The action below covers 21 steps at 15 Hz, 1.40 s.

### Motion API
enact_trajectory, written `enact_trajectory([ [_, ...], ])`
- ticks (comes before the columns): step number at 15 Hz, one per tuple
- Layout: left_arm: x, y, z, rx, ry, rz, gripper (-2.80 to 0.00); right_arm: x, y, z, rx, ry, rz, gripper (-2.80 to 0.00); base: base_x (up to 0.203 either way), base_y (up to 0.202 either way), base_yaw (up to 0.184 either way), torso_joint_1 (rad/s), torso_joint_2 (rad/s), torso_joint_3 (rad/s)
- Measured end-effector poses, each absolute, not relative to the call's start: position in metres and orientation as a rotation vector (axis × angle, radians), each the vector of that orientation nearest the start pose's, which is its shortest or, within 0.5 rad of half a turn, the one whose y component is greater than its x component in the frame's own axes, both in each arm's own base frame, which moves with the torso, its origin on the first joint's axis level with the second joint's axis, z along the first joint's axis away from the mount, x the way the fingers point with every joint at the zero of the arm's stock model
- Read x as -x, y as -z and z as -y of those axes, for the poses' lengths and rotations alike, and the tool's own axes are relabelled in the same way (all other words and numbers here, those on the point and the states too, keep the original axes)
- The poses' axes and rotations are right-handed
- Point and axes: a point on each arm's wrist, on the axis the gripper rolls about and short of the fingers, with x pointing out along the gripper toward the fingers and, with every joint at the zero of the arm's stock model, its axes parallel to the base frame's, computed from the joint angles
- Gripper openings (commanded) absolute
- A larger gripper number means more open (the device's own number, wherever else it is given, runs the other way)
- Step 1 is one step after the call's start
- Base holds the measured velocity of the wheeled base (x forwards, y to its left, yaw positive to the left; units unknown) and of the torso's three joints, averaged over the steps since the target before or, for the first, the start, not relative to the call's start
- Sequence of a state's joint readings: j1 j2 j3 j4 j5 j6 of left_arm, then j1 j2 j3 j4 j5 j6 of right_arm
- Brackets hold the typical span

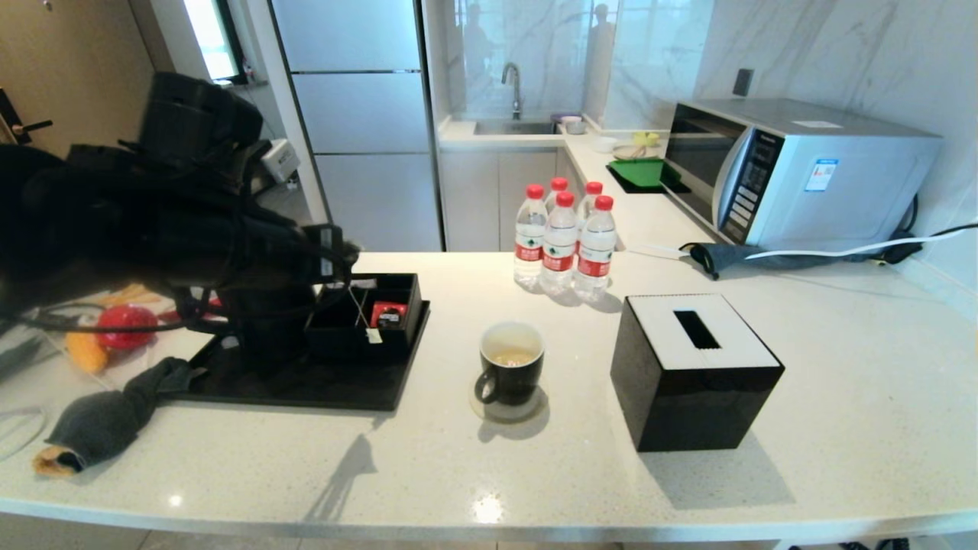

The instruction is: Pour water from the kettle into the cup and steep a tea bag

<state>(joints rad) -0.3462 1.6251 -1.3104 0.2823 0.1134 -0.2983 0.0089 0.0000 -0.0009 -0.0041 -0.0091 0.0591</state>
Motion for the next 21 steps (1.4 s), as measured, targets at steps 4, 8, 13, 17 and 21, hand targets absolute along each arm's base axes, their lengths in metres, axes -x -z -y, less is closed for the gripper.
enact_trajectory([
  [4,-0.267,-0.267,0.096,0.155,0.149,-0.587,-2.80,0.023,-0.076,0.000,-0.059,0.000,0.005,-2.80,0.000,0.000,0.000,0.000,0.00,0.000],
  [8,-0.259,-0.273,0.094,0.160,0.155,-0.568,-2.80,0.023,-0.076,0.000,-0.059,0.000,0.005,-2.80,0.000,0.000,0.000,0.000,0.00,0.000],
  [13,-0.254,-0.276,0.093,0.163,0.156,-0.559,-2.80,0.023,-0.076,0.000,-0.059,0.000,0.005,-2.80,0.000,0.000,0.000,0.000,0.00,0.000],
  [17,-0.253,-0.277,0.092,0.163,0.158,-0.555,-2.80,0.023,-0.076,0.000,-0.058,0.000,0.005,-2.80,0.000,0.000,0.000,0.000,0.00,0.000],
  [21,-0.252,-0.276,0.092,0.161,0.157,-0.558,-2.80,0.023,-0.076,0.000,-0.052,0.000,0.004,-2.80,0.000,0.000,0.000,0.000,0.00,0.000],
])
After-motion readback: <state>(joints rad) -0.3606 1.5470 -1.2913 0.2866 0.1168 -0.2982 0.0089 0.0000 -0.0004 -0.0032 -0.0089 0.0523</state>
